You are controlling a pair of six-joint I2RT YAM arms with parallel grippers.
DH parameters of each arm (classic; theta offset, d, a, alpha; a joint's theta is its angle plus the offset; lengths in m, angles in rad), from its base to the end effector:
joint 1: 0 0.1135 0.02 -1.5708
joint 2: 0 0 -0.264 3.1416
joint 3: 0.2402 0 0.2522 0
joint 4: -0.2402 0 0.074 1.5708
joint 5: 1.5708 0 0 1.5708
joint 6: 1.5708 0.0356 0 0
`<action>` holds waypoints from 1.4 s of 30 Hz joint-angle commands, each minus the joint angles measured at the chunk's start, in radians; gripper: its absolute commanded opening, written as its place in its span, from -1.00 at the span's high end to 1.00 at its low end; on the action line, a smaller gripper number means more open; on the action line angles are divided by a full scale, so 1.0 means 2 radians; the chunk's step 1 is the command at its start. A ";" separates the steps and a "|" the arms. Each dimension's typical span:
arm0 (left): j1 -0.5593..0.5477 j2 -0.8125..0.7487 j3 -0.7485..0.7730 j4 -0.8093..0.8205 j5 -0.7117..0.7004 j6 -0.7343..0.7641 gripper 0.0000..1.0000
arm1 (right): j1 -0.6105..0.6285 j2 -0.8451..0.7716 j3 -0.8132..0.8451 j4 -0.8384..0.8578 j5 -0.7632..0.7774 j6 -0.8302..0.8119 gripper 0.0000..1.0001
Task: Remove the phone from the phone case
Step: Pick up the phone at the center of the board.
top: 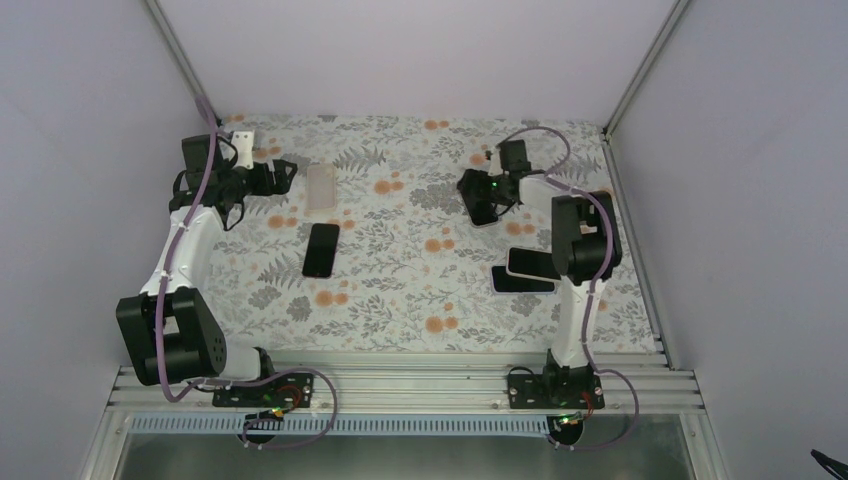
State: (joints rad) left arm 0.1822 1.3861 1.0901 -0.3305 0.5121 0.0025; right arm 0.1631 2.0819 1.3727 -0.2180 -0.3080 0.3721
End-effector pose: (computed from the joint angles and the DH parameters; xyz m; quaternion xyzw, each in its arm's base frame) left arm 0.3065 0.0387 0.2974 0.0374 0.8684 -0.1840 0.4589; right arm 0.4313 0.0819 0.1434 0.0495 0.9374 0.2230 0.2629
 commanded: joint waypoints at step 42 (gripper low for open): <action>0.000 -0.001 0.009 -0.005 0.028 0.012 -1.00 | 0.032 0.045 0.016 -0.217 0.097 -0.548 -0.38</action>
State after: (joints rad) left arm 0.1822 1.3842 1.0702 -0.3347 0.5510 0.0116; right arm 0.2401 2.0972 1.4311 -0.5282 -0.2722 -0.6552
